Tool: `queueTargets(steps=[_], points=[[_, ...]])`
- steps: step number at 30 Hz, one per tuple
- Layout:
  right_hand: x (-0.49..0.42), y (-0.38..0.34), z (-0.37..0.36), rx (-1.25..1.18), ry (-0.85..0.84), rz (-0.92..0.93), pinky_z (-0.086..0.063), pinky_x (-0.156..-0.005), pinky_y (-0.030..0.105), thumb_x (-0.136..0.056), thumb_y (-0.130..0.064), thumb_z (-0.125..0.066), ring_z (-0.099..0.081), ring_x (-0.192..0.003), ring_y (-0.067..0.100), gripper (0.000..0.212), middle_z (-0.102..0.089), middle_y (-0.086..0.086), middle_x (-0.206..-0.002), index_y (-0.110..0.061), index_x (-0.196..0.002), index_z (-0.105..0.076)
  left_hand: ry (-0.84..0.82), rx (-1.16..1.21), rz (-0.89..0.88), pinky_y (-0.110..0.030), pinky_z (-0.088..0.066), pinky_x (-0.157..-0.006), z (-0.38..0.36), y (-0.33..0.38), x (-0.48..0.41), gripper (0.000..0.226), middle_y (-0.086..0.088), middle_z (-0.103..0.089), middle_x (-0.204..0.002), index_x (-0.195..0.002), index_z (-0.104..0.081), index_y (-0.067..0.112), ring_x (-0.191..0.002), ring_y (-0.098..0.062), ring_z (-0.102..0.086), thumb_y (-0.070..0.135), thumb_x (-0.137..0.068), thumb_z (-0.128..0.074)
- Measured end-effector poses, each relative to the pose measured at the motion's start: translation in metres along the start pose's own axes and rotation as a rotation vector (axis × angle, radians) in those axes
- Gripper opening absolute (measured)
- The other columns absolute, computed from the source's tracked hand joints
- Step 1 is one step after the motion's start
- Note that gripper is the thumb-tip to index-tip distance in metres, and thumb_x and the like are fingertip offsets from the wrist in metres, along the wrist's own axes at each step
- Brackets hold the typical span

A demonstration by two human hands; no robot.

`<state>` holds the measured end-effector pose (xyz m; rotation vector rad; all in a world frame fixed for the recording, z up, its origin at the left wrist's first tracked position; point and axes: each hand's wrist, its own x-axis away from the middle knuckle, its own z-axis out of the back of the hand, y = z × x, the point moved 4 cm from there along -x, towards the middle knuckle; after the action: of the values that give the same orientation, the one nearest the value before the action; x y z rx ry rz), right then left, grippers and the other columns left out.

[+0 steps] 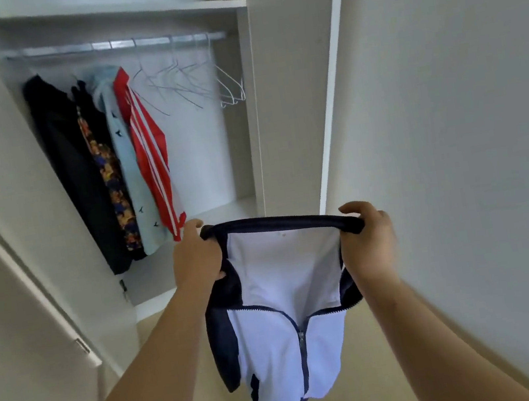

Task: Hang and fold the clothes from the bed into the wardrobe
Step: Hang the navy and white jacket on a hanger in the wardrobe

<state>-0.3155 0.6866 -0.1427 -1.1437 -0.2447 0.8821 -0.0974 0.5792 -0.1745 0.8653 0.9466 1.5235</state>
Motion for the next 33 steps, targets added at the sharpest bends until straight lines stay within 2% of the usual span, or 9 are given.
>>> queueTargets(steps=[2,5,8,13,16,18,21,26,33], points=[[-0.02,-0.008,-0.023,0.013,-0.023,-0.001,-0.026,-0.063,0.015,-0.083,0.005,-0.037,-0.041,-0.069,0.009,0.045,-0.043,0.002,-0.102,-0.017,-0.115,-0.059,-0.028,0.083,0.087,-0.036,-0.055,-0.06,0.005,0.005,-0.022,0.026,-0.002,-0.049,-0.09,-0.118,-0.05,0.022,-0.083,-0.024,-0.054,0.017,-0.096,-0.036],[-0.063,-0.015,-0.07,-0.039,-0.11,-0.053,-0.033,-0.073,0.022,-0.086,0.0,-0.035,-0.045,-0.074,0.015,0.039,-0.053,0.006,-0.106,-0.017,-0.113,-0.058,-0.029,0.055,0.114,-0.044,-0.053,-0.081,0.008,0.012,-0.074,0.02,-0.005,-0.051,-0.091,-0.111,-0.049,0.02,-0.098,-0.031,-0.055,0.027,-0.097,-0.037],[-0.108,-0.024,-0.12,-0.07,-0.254,-0.082,-0.039,-0.068,0.028,-0.087,-0.004,-0.035,-0.051,-0.076,0.022,0.028,-0.059,0.007,-0.092,-0.013,-0.1,-0.058,0.005,0.088,0.153,-0.047,-0.045,-0.095,0.01,0.015,-0.13,0.024,-0.006,-0.054,-0.096,-0.111,-0.047,0.016,-0.101,-0.029,-0.053,0.032,-0.096,-0.037],[-0.178,-0.048,-0.205,-0.05,-0.402,-0.02,-0.036,-0.058,0.029,-0.087,-0.01,-0.037,-0.048,-0.072,0.025,0.023,-0.051,0.003,-0.071,-0.016,-0.068,-0.047,0.312,-0.081,0.155,-0.037,-0.045,-0.084,0.035,0.02,-0.209,0.038,-0.021,-0.049,-0.116,-0.114,-0.051,0.001,-0.1,-0.035,-0.052,0.031,-0.095,-0.038],[-0.197,-0.066,-0.244,0.029,-0.411,-0.001,-0.043,-0.083,0.038,-0.088,-0.017,-0.039,-0.053,-0.086,0.028,0.017,-0.054,0.008,-0.095,-0.012,-0.08,-0.053,0.454,-0.219,0.122,-0.044,-0.044,-0.09,0.053,0.022,-0.232,0.036,-0.023,-0.042,-0.118,-0.113,-0.051,-0.001,-0.105,-0.038,-0.047,0.03,-0.096,-0.041],[-0.207,-0.072,-0.267,0.097,-0.428,0.024,-0.035,-0.095,0.039,-0.09,-0.021,-0.039,-0.05,-0.095,0.027,0.017,-0.052,0.004,-0.097,-0.014,-0.086,-0.054,0.514,-0.33,0.123,-0.047,-0.041,-0.093,0.061,0.022,-0.247,0.036,-0.022,-0.04,-0.12,-0.113,-0.051,0.0,-0.111,-0.038,-0.042,0.03,-0.096,-0.042],[-0.219,-0.08,-0.301,0.054,-0.49,-0.006,-0.039,-0.089,0.036,-0.09,-0.021,-0.038,-0.052,-0.084,0.026,0.021,-0.053,-0.001,-0.076,-0.01,-0.086,-0.055,0.553,-0.331,0.073,-0.044,-0.041,-0.088,0.07,0.017,-0.278,0.033,-0.021,-0.044,-0.116,-0.109,-0.053,0.0,-0.108,-0.036,-0.043,0.027,-0.095,-0.042],[-0.247,-0.106,-0.365,-0.063,-0.544,0.009,-0.038,-0.059,0.028,-0.09,-0.017,-0.041,-0.047,-0.066,0.013,0.016,-0.051,-0.001,-0.072,-0.009,-0.088,-0.054,0.513,0.126,0.026,-0.026,-0.034,-0.058,0.08,0.014,-0.35,0.019,0.001,-0.048,-0.077,-0.103,-0.052,0.008,-0.072,-0.015,-0.046,0.017,-0.097,-0.036],[-0.305,-0.162,-0.478,-0.073,-0.553,0.02,-0.032,-0.053,0.023,-0.089,-0.009,-0.043,-0.046,-0.066,0.011,0.012,-0.05,-0.001,-0.073,-0.009,-0.092,-0.054,0.42,0.232,0.026,-0.024,-0.034,-0.059,0.109,0.025,-0.479,0.021,0.0,-0.052,-0.089,-0.111,-0.052,0.015,-0.075,-0.011,-0.048,0.019,-0.098,-0.035]])
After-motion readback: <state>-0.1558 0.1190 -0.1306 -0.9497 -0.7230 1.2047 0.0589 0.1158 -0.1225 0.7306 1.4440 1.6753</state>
